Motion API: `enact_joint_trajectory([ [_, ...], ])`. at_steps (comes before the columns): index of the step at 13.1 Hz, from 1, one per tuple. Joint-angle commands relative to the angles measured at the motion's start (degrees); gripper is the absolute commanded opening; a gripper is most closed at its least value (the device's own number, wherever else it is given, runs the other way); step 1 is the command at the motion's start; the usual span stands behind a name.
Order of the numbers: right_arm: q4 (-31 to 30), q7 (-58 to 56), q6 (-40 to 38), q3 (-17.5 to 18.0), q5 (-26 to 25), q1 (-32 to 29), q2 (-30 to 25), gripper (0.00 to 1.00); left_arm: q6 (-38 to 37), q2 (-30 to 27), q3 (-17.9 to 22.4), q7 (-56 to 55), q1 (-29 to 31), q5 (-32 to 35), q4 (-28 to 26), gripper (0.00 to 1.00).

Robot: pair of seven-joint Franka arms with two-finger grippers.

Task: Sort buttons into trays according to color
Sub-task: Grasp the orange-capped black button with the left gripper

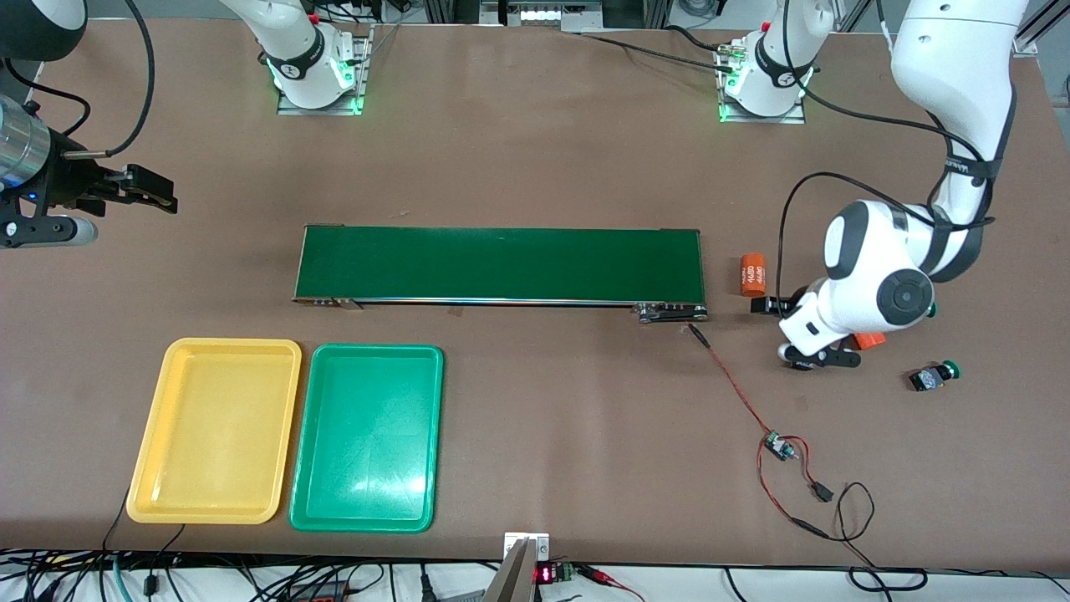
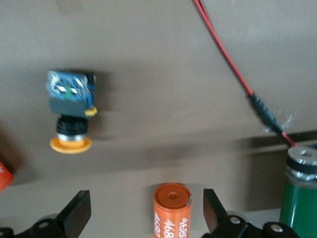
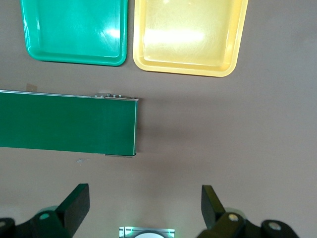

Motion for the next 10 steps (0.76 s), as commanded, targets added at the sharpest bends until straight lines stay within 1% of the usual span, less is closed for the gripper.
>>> enact_joint_trajectory([
  [1, 1.19, -0.55, -0.76, -0.17, -0.1, 0.1, 0.46, 1.0, 2.73, -7.15, -0.62, 0.01, 0.24, 0.23, -8.74, 1.0],
  [2, 1.19, -0.55, -0.76, -0.17, -0.1, 0.18, 0.46, 1.0, 3.51, -8.91, -1.32, 0.01, 0.41, 0.23, -11.02, 1.0],
  [4, 1.19, -0.47, -0.76, -0.17, -0.1, 0.1, 0.46, 1.0, 5.62, -10.85, -1.41, 0.01, 0.41, 0.23, -14.2, 1.0],
  [6, 1.19, -0.2, -0.76, -0.17, -0.19, 0.09, 0.46, 1.0, 7.64, -10.69, -1.33, 0.88, 0.5, 0.23, -14.39, 1.0],
  [7, 1.27, -0.2, -0.76, -0.17, -0.19, 0.27, 0.46, 1.0, 8.61, -10.25, -1.24, 1.06, 0.76, 0.23, -13.52, 1.0],
  [10, 1.36, -0.11, -0.76, -0.17, -0.19, 0.45, 0.46, 1.0, 8.89, -5.6, -0.62, 0.71, 1.03, 0.58, -4.92, 1.0],
])
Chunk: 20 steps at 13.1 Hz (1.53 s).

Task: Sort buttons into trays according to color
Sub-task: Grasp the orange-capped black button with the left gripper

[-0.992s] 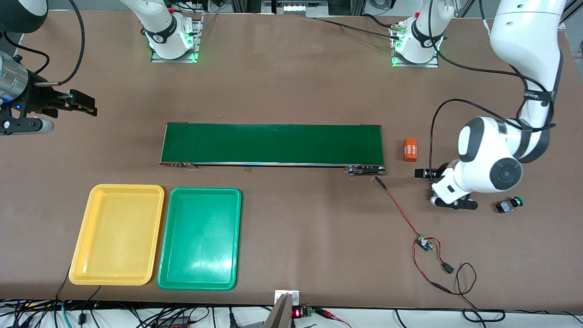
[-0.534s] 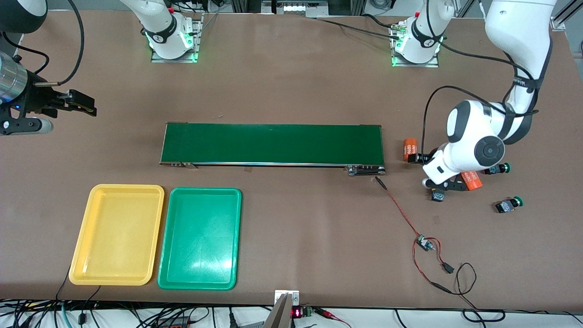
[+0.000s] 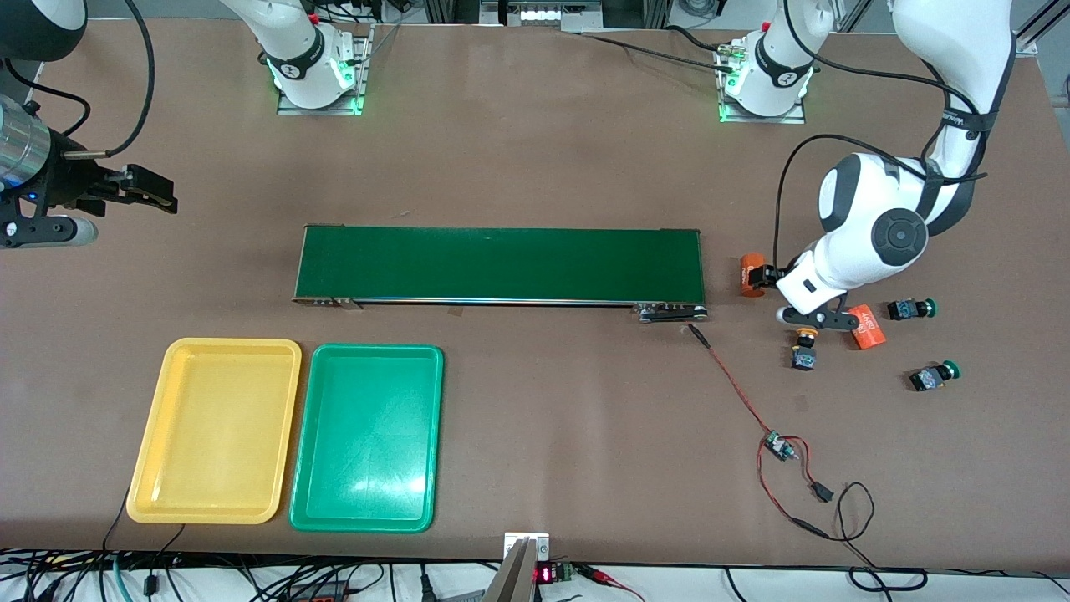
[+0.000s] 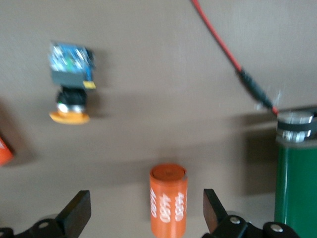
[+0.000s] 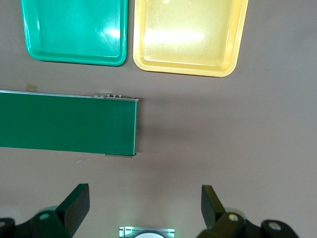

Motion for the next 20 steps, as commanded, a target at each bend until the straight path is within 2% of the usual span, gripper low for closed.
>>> enact_joint_trajectory([
  [1, 1.7, -0.11, -0.76, -0.16, -0.19, 0.32, 0.44, 1.0, -1.02, 3.25, 0.21, 0.66, 0.52, 0.84, 6.87, 1.0],
  [2, 1.96, -0.2, -0.85, -0.16, -0.19, 0.32, 0.44, 1.0, -1.19, 4.13, 0.29, 0.66, 0.78, 1.19, 8.71, 1.0],
  [6, 1.96, -0.11, -0.76, -0.16, -0.1, 0.32, 0.44, 1.0, -1.89, 13.61, 0.3, 0.66, 4.12, 1.28, 17.94, 1.0],
  [10, 2.05, -0.11, -0.76, -0.16, -0.01, 0.32, 0.44, 1.0, -5.32, 17.39, 0.3, 1.53, 4.21, 1.28, 23.56, 1.0],
  [13, 2.05, -0.11, -0.76, -0.07, -0.1, 0.32, 0.44, 1.0, -5.24, 20.47, 0.38, 5.39, 4.47, 1.19, 24.46, 1.0],
  [15, 2.05, -0.11, -0.76, -0.16, -0.01, 0.32, 0.44, 1.0, -5.15, 22.41, 0.21, 6.8, 6.67, 1.19, 24.37, 1.0],
  [20, 2.05, -0.11, -0.85, -0.07, -0.01, 0.32, 0.44, 1.0, -4.8, 23.03, 0.21, 7.77, 6.32, 1.37, 24.28, 1.0],
])
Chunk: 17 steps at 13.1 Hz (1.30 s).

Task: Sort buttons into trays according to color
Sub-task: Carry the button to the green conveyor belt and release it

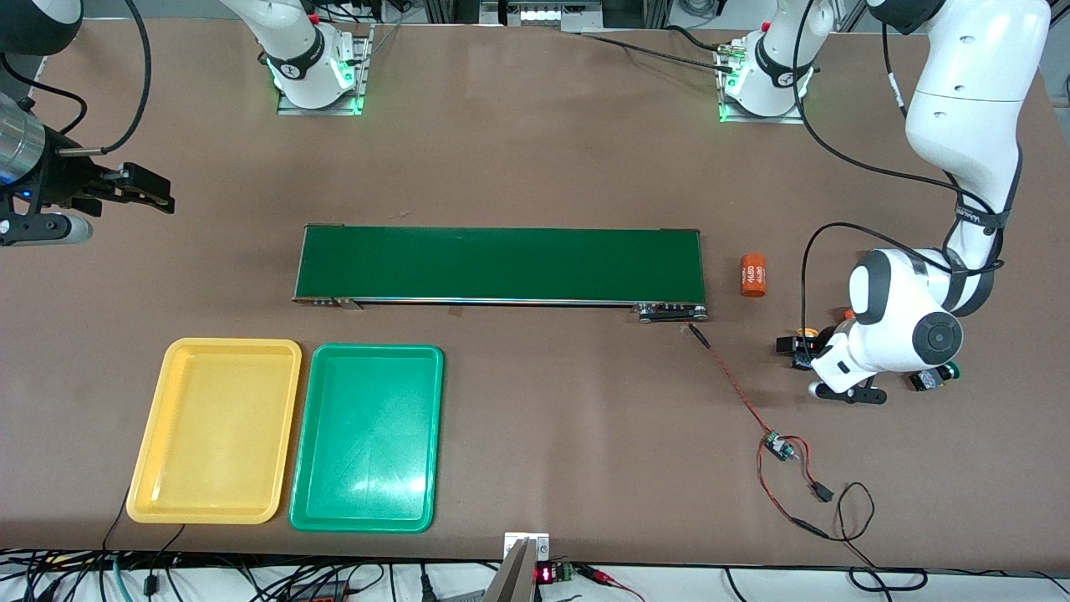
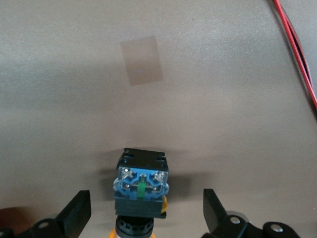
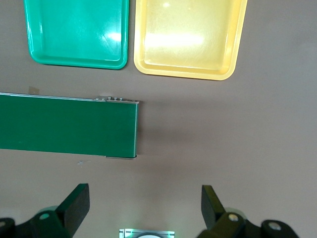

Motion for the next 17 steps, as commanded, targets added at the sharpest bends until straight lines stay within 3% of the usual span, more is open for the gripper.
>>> enact_joint_trajectory([
  [1, 1.23, -0.11, -0.76, -0.09, -0.02, 0.26, 0.44, 1.0, -0.62, 0.73, -0.24, 2.34, 0.39, 0.79, 1.36, 1.0],
  [3, 1.23, -0.11, -0.76, -0.09, -0.02, 0.18, 0.44, 1.0, -0.62, 0.73, -0.24, 2.44, 0.39, 0.79, 1.36, 0.9],
  [4, 1.23, -0.03, -0.76, -0.09, -0.02, 0.26, 0.44, 1.0, -0.71, 0.73, -0.24, 2.44, 0.3, 0.79, 1.36, 0.61],
  [7, 1.14, -0.03, -0.85, -0.09, -0.02, 0.44, 0.44, 1.0, -0.8, 0.65, -0.24, 2.35, 0.12, 0.7, 1.36, 0.18],
  [8, 1.14, -0.03, -0.85, -0.09, -0.02, 0.35, 0.44, 1.0, -0.97, 0.56, -0.33, 1.91, 0.04, 0.7, 1.36, 0.11],
  [14, 1.14, -0.03, -0.85, -0.09, -0.02, 0.26, 0.7, 1.0, -6.06, -5.4, -0.68, 2.17, 0.21, 0.79, 0.66, 0.0],
  [17, 1.14, -0.03, -0.85, -0.09, -0.02, 0.26, 0.7, 1.0, -12.03, -9.36, -0.77, 1.03, 0.13, 0.7, 0.75, 0.0],
])
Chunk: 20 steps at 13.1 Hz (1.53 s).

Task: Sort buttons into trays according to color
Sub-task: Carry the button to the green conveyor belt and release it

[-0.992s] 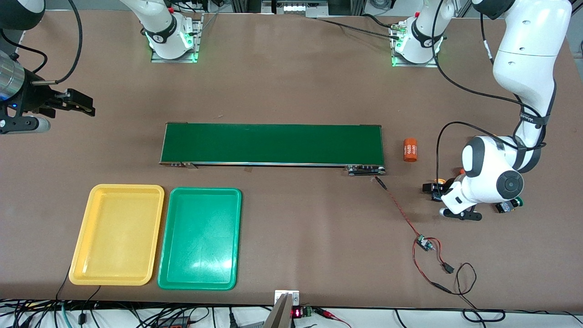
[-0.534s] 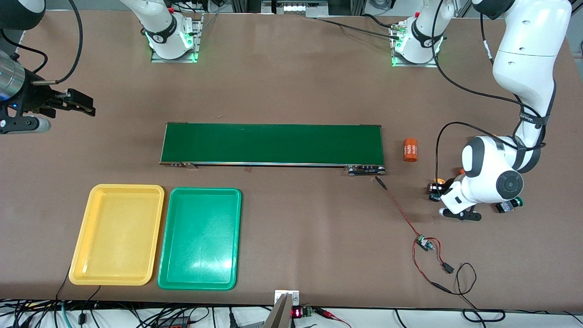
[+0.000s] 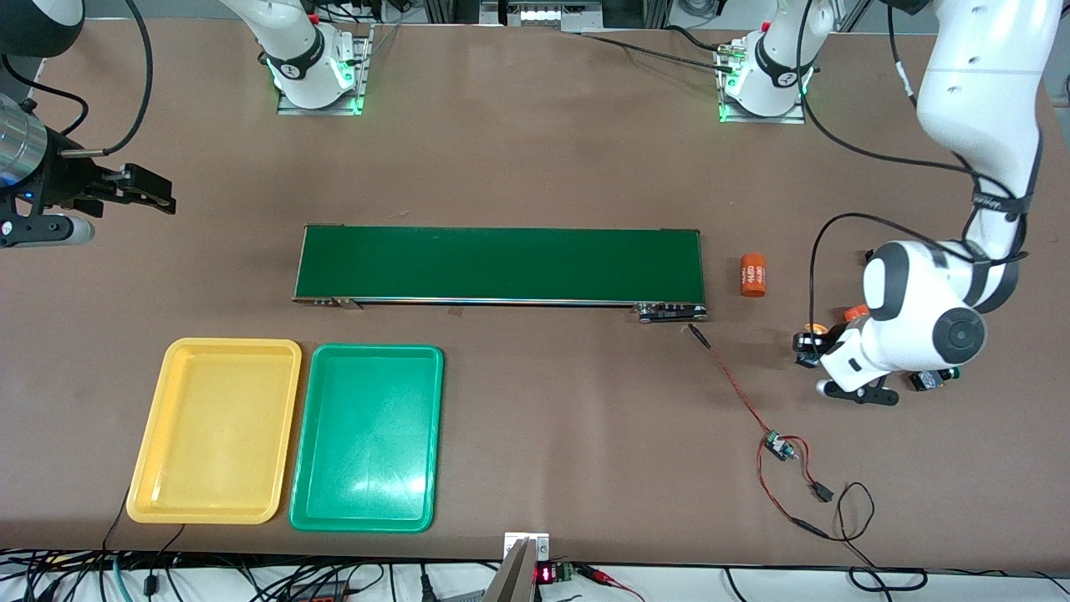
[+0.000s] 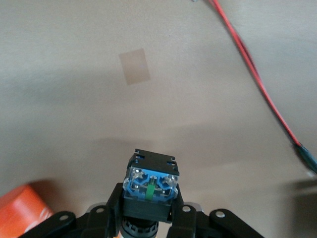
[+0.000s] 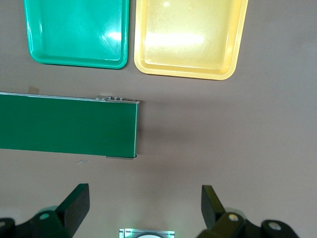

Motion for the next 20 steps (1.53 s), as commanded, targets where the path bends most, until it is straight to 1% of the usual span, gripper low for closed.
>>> enact_joint_trajectory([
  [1, 1.14, -0.03, -0.85, -0.11, -0.02, 0.3, 0.5, 1.0, -4.33, -4.41, -0.38, -1.24, -0.21, 0.7, -0.91, 0.0],
  [4, 1.14, -0.03, -0.76, -0.11, -0.02, 0.22, 0.59, 1.0, -6.62, -6.17, -0.38, -1.69, -1.27, 0.79, -1.08, 0.0],
  [6, 1.14, -0.38, -0.85, -0.11, -0.02, 0.13, 0.59, 1.0, -10.04, -6.79, -0.47, -2.65, -2.41, 0.79, -0.91, 0.0],
  [7, 1.14, -0.38, -0.85, -0.11, -0.02, 0.13, 0.59, 1.0, -9.96, -8.09, -0.73, -3.53, -2.67, 0.7, -1.69, 0.0],
  [10, 1.14, -0.46, -0.76, -0.11, -0.02, 0.22, 0.59, 1.0, -9.44, -13.89, -0.82, -7.91, -6.27, -0.18, -9.32, 0.0],
  [12, 1.14, -0.82, -0.76, -0.11, -0.02, 0.04, 0.59, 1.0, -8.74, -15.57, -0.91, -12.39, -9.43, -1.84, -11.8, 0.0],
  [14, 1.14, -0.82, -0.76, -0.11, -0.02, 0.04, 0.68, 1.0, -4.37, -15.67, -0.91, -16.25, -13.12, -2.55, -14.6, 0.0],
  [17, 1.14, -0.9, -0.76, -0.2, -0.02, -0.05, 0.68, 1.0, 3.2, -16.28, -0.91, -21.63, -17.96, -6.93, -19.96, 0.0],
  [20, 1.14, -0.9, -0.76, -0.2, -0.02, -0.05, 0.68, 1.0, 5.85, -16.46, -1.0, -22.52, -19.02, -10.45, -22.43, 0.0],
])
